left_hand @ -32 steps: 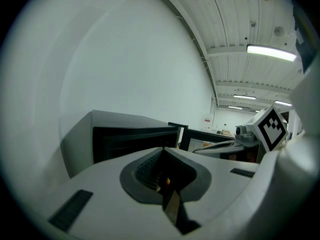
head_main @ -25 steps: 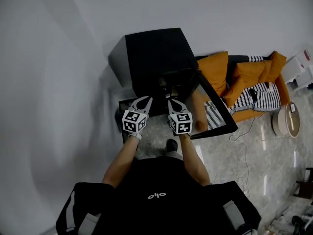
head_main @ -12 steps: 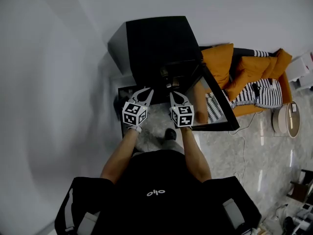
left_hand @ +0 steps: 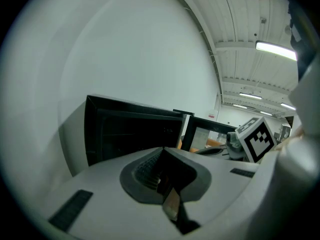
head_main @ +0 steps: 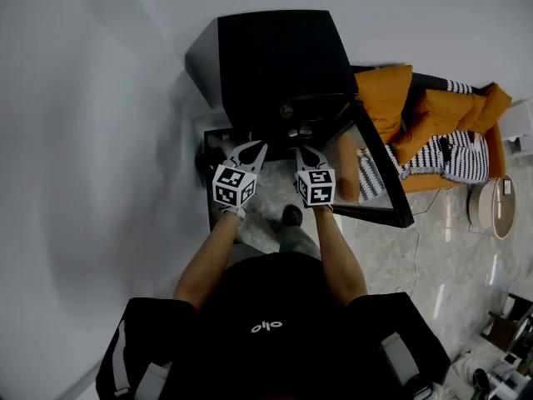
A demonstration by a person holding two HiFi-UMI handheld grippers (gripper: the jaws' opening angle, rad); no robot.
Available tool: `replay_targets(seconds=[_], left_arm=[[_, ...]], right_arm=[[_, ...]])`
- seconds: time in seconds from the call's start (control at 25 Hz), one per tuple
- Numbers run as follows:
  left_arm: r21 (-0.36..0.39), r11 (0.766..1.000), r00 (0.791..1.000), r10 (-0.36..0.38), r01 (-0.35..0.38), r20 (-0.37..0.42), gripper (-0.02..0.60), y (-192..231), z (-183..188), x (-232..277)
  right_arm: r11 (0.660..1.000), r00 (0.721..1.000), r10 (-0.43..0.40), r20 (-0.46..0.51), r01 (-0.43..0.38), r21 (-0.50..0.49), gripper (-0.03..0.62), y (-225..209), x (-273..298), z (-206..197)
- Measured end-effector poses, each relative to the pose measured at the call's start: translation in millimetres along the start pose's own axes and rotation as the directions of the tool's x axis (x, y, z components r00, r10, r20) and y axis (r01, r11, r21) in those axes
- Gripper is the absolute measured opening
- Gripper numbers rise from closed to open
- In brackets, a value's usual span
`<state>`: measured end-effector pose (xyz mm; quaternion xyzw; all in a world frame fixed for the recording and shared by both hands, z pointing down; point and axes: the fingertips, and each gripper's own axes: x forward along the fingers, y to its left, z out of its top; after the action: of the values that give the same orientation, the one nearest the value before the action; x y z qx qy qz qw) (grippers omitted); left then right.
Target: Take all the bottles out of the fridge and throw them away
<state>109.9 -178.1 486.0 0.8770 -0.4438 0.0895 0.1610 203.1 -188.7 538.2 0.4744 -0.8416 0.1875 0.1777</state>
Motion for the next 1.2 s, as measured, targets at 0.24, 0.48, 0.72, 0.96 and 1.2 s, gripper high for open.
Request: replay_targets(seconds=[0.24,0.48,0.72,0.96,1.2], left_arm=[[-0.002,1.000,1.000,-0.012,0.012,0.023,0.006,16.6,-45.2,24.0],[0.032,0.999,0.997,-0.034,0.032,0.075,0.006,49.8,-114.8,63.9],[0.059,0.998,0.994,-0.041,0.035,0.102,0.006,83.4,-180.0,94.3],[0.075,0.996,0.993,-0.045,0.037,0.111,0.006,102.0,-210.2,109.8],[0.090,0.995,0.993,-0.059,0.049,0.107,0.006,106.6,-211.6,119.8]], right_arm=[[0.999,1.000,-0.027,0.007,0.027,-0.038,0.009,-18.9,48.9,-42.5],[0.993,0.992,-0.103,0.072,0.106,-0.043,0.071,-57.3,135.3,-100.6],[0.986,0.987,-0.157,0.037,0.159,-0.050,0.193,-90.6,215.0,-164.4],[0.970,0.975,-0.220,0.016,0.220,-0.100,0.219,-110.5,259.0,-192.1],[0.970,0.975,-0.220,0.016,0.221,-0.098,0.204,-107.9,269.0,-196.2]])
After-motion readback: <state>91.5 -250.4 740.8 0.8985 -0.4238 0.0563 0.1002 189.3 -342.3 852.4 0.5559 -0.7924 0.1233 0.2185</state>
